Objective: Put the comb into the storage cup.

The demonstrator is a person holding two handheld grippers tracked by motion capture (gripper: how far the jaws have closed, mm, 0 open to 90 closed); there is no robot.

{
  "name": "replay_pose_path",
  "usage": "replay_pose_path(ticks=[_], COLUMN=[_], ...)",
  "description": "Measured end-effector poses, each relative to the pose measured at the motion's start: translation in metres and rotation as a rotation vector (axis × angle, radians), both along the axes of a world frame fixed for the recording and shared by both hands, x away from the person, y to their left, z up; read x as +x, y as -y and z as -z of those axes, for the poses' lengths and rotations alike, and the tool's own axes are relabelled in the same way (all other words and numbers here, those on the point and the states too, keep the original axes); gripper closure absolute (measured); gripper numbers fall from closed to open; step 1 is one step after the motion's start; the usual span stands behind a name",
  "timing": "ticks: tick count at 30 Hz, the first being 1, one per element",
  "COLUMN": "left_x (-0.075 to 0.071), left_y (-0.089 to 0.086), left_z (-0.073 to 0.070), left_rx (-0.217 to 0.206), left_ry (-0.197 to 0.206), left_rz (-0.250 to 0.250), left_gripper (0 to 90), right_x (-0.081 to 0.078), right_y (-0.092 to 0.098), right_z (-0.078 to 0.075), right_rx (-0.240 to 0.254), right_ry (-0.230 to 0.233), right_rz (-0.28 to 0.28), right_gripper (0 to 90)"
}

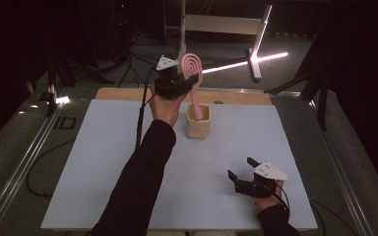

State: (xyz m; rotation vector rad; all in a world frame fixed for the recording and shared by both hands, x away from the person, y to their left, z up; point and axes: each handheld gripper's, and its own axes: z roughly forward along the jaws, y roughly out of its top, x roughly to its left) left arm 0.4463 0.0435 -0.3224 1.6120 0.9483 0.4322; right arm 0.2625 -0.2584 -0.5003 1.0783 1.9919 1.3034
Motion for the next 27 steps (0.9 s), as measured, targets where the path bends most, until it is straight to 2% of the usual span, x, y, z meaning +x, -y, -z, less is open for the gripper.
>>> replay_pose_path(ticks=[16,27], left_x=[0.006,0.006], left_y=[0.007,0.013], left_z=[0.005,0.010], left_rx=[-0.005,0.018], left_ry=[0.013,0.020], left_rz=[-0.027,-0.037], left_gripper=[64.7,64.7], right_x=[0.000,0.000], right_y=[0.001,0.000], right_z=[0.000,0.000], right_rx=[0.004,0.008], right_ry=[0.001,0.001], right_rz=[0.004,0.001], right_gripper=[13.3,13.3])
